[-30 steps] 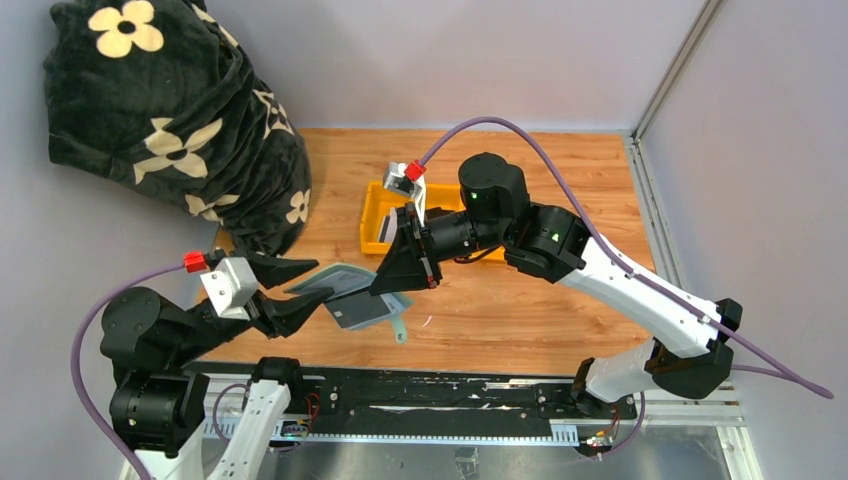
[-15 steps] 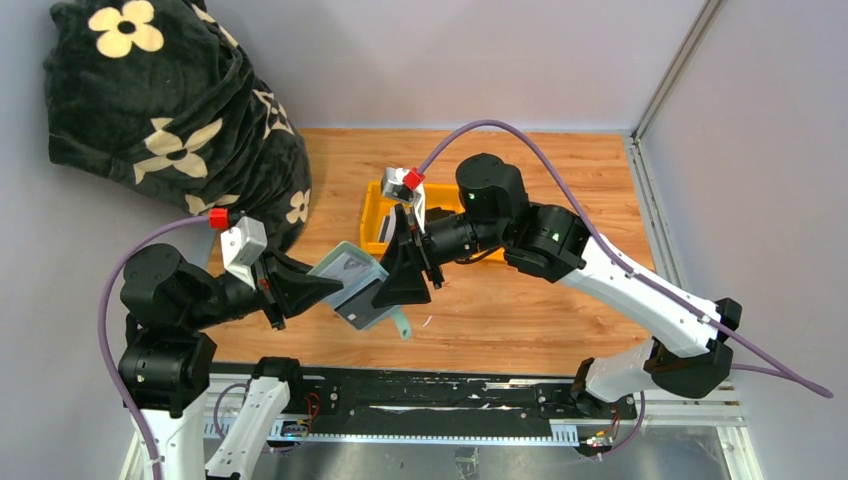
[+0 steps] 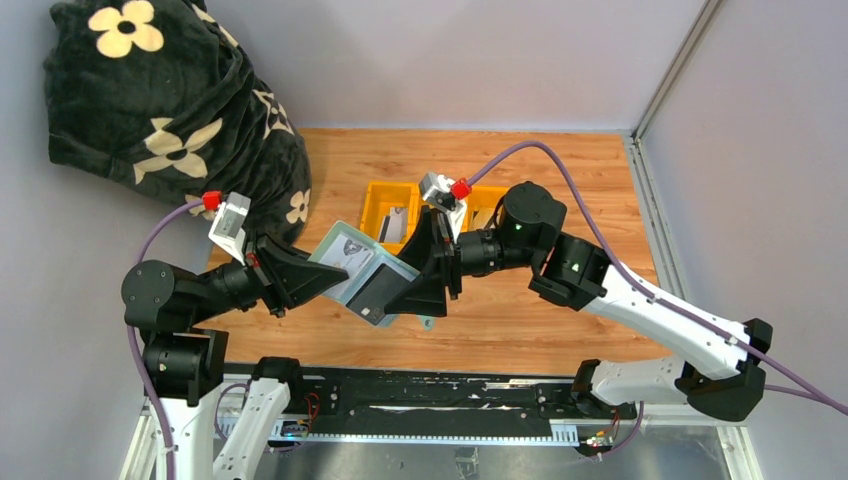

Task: Take the credit cards out of the card holder
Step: Remove the credit card from the card holder.

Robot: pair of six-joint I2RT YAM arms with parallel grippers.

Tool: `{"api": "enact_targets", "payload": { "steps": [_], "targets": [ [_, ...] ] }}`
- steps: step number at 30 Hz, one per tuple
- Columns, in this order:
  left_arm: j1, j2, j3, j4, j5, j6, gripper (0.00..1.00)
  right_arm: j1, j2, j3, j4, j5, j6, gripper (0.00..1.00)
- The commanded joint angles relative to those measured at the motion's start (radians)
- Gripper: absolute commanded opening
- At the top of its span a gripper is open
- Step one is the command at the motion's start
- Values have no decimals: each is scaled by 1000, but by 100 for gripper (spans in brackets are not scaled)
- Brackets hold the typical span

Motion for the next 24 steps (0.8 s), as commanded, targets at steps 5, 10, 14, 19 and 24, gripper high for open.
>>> {"api": "enact_targets", "payload": {
  "steps": [5, 10, 14, 19, 24],
  "targets": [
    [-2, -35, -21, 161, 3, -217, 0, -7, 0, -46, 217, -50, 112, 54],
    [-3, -41, -34, 166, 0, -261, 0, -6, -3, -58, 239, -66, 122, 32],
    [-3, -38, -58, 164, -3, -286, 11, -7, 0, -56, 231, -88, 118, 16],
    [-3, -26, -83, 154, -4, -281, 22, -5, 18, -11, 127, -117, 79, 6],
    [-3, -19, -76, 152, 12, -266, 25, -5, 43, 44, 9, -135, 34, 1]
  ]
}}
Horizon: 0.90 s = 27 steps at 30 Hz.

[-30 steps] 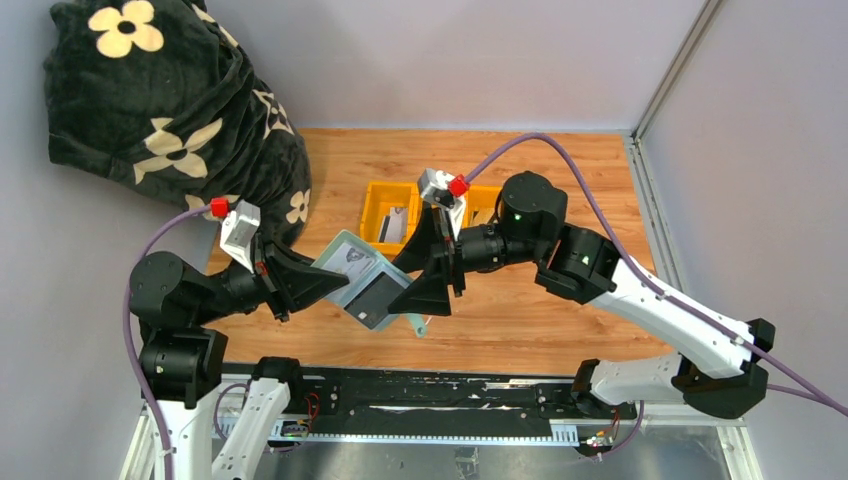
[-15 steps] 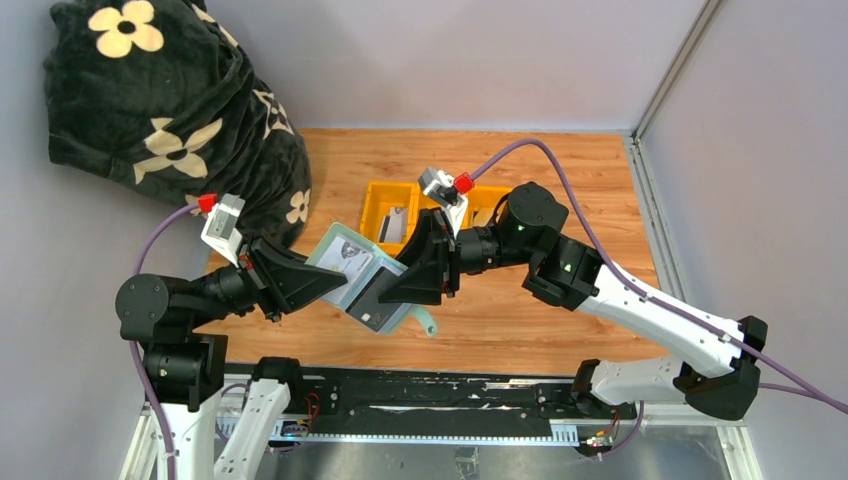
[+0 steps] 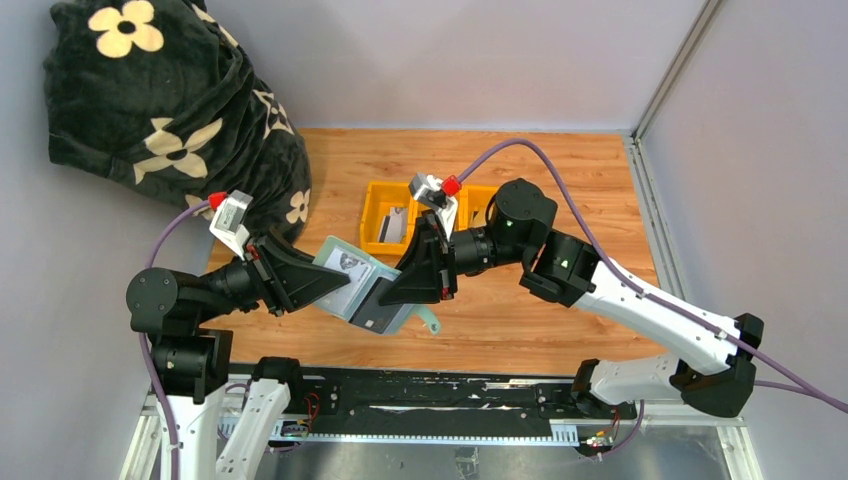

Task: Take the credit cards out of the card holder
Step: Remove the credit card from the card holder.

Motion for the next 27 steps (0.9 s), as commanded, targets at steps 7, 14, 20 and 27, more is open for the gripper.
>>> {"api": "enact_targets", "payload": {
  "steps": [7, 14, 20, 27],
  "targets": [
    [-3, 12, -5, -18, 83, 34, 19, -3, 40, 130, -179, -64, -86, 0],
    [-3, 27, 19, -87, 107, 94, 2, -32, 52, 123, -202, -81, -100, 34],
    [-2, 32, 60, -252, -95, 267, 0, -170, 9, 84, -199, 50, -22, 55],
    [-3, 12, 40, -286, -472, 369, 0, -204, -149, -11, -58, 285, 89, 59]
  ]
}}
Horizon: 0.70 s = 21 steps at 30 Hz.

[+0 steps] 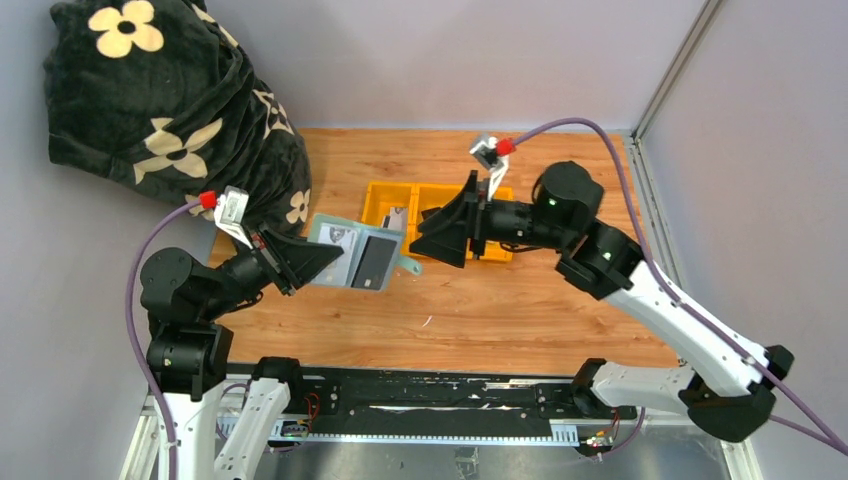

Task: Take the credit cards out of the card holder
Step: Remove the credit card from the card holder.

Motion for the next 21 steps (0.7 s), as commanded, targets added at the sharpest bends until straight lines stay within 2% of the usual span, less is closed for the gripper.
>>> {"api": "enact_targets", "payload": {
  "steps": [1, 5, 8, 13, 21],
  "targets": [
    [-2, -16, -9, -14, -275, 61, 0, 0, -84, -59, 179, 73, 133, 59],
    [-3, -18, -61, 54, -257, 5, 0, 43, -16, -116, 374, -27, 272, 59],
    [-3, -22, -72, 79, -253, -19, 0, 91, 63, -105, 445, -49, 311, 59],
    [-2, -40, -69, 70, -257, -6, 0, 132, 176, -45, 478, -44, 337, 59],
    [-2, -60, -66, 84, -205, -11, 0, 138, 252, -23, 472, 30, 364, 58]
  ]
}}
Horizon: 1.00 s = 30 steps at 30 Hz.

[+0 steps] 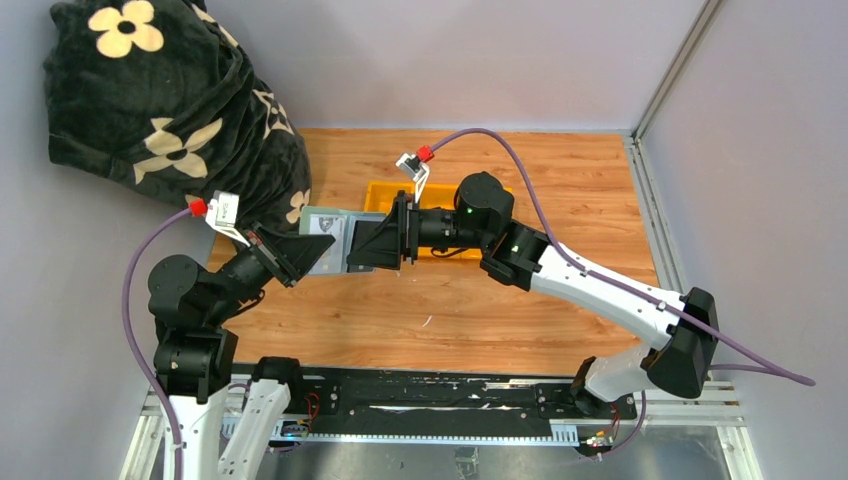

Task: Take the credit cards out of the card holder
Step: Remove the credit card from the card holder.

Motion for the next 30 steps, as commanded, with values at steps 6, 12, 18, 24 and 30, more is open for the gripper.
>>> {"api": "enact_targets", "payload": {
  "steps": [6, 12, 18, 24, 30],
  "targets": [
    [-3, -18, 15, 87, 89, -31, 0, 16, 10, 48, 50, 84, 29, 56],
    [-3, -22, 15, 138, 123, -83, 0, 34, 10, 80, -22, 156, -10, 56],
    [-2, -35, 10, 176, 127, -128, 0, 65, 14, 101, -57, 215, -37, 56],
    [-3, -39, 8, 204, 128, -168, 0, 67, 39, 73, 102, 81, 64, 51],
    [-3, -41, 13, 233, 133, -209, 0, 70, 28, -13, 387, -14, 211, 47]
  ]
}}
